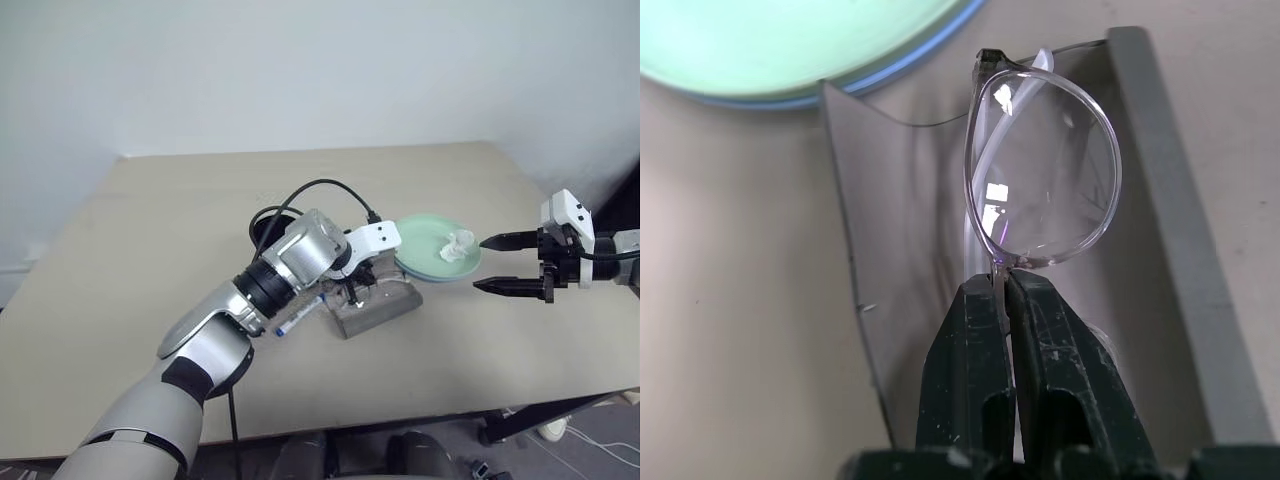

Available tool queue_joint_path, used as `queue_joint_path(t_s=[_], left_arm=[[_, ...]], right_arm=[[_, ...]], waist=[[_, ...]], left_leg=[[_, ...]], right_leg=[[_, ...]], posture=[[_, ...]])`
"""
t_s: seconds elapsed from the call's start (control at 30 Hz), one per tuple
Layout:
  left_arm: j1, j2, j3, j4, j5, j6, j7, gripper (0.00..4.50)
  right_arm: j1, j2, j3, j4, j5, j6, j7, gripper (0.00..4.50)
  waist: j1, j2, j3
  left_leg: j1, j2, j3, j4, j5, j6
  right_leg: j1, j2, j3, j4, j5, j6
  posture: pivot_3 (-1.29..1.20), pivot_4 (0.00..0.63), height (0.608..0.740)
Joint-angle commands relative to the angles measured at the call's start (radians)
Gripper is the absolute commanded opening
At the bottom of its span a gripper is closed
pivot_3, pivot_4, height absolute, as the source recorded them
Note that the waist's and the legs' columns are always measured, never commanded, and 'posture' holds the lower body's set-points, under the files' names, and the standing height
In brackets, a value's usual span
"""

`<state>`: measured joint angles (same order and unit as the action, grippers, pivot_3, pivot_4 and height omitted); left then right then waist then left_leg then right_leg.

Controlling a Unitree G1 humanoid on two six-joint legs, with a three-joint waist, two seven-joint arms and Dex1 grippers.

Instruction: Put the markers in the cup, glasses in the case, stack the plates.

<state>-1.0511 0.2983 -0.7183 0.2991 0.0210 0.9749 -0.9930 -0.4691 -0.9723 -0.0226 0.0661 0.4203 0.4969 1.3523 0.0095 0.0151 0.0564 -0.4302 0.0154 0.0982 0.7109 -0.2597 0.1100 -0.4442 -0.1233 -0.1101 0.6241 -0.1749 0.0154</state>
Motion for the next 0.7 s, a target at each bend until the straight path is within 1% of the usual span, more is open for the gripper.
queue_joint_path(t_s=[0.03, 0.3, 0.5, 0.53, 0.57, 0.6, 0.7], left_arm=[[-0.003, -0.004, -0.018, -0.060, 0.012, 0.048, -0.004, 0.03], [0.000, 0.001, -0.070, -0.088, 0.016, 0.098, -0.010, 0.03], [-0.014, 0.013, -0.071, -0.085, 0.019, 0.083, -0.014, 0.03], [-0.017, 0.015, -0.069, -0.086, 0.018, 0.080, -0.016, 0.43], [-0.019, 0.016, -0.067, -0.086, 0.017, 0.078, -0.018, 0.62], [-0.025, 0.014, -0.054, -0.084, 0.013, 0.077, -0.015, 0.91], [-0.048, 0.004, -0.009, -0.082, -0.005, 0.082, -0.010, 1.93]], right_arm=[[-0.017, -0.001, -0.022, -0.022, 0.005, -0.017, -0.005, 4.50], [-0.017, 0.002, -0.020, -0.018, 0.003, -0.024, -0.006, 4.50], [-0.024, 0.006, -0.015, -0.013, 0.000, -0.026, -0.007, 4.50], [-0.026, 0.007, -0.014, -0.011, -0.001, -0.027, -0.007, 4.50], [-0.027, 0.008, -0.014, -0.010, -0.001, -0.028, -0.007, 4.50], [-0.029, 0.009, -0.012, -0.007, -0.002, -0.030, -0.006, 4.50], [-0.036, 0.011, -0.009, 0.000, -0.005, -0.034, -0.005, 4.50]], waist=[[0.000, 0.000, 0.000], [0.000, 0.000, 0.000], [0.000, 0.000, 0.000], [0.000, 0.000, 0.000], [0.000, 0.000, 0.000], [0.000, 0.000, 0.000], [0.000, 0.000, 0.000]], left_leg=[[0.000, 0.000, 0.000, 0.000, 0.000, 0.000], [0.000, 0.000, 0.000, 0.000, 0.000, 0.000], [0.000, 0.000, 0.000, 0.000, 0.000, 0.000], [0.000, 0.000, 0.000, 0.000, 0.000, 0.000], [0.000, 0.000, 0.000, 0.000, 0.000, 0.000], [0.000, 0.000, 0.000, 0.000, 0.000, 0.000], [0.000, 0.000, 0.000, 0.000, 0.000, 0.000]], right_leg=[[0.000, 0.000, 0.000, 0.000, 0.000, 0.000], [0.000, 0.000, 0.000, 0.000, 0.000, 0.000], [0.000, 0.000, 0.000, 0.000, 0.000, 0.000], [0.000, 0.000, 0.000, 0.000, 0.000, 0.000], [0.000, 0.000, 0.000, 0.000, 0.000, 0.000], [0.000, 0.000, 0.000, 0.000, 0.000, 0.000], [0.000, 0.000, 0.000, 0.000, 0.000, 0.000]], posture=[[0.00, 0.000, 0.727], [0.00, 0.000, 0.727], [0.00, 0.000, 0.727], [0.00, 0.000, 0.727], [0.00, 0.000, 0.727], [0.00, 0.000, 0.727], [0.00, 0.000, 0.727]])
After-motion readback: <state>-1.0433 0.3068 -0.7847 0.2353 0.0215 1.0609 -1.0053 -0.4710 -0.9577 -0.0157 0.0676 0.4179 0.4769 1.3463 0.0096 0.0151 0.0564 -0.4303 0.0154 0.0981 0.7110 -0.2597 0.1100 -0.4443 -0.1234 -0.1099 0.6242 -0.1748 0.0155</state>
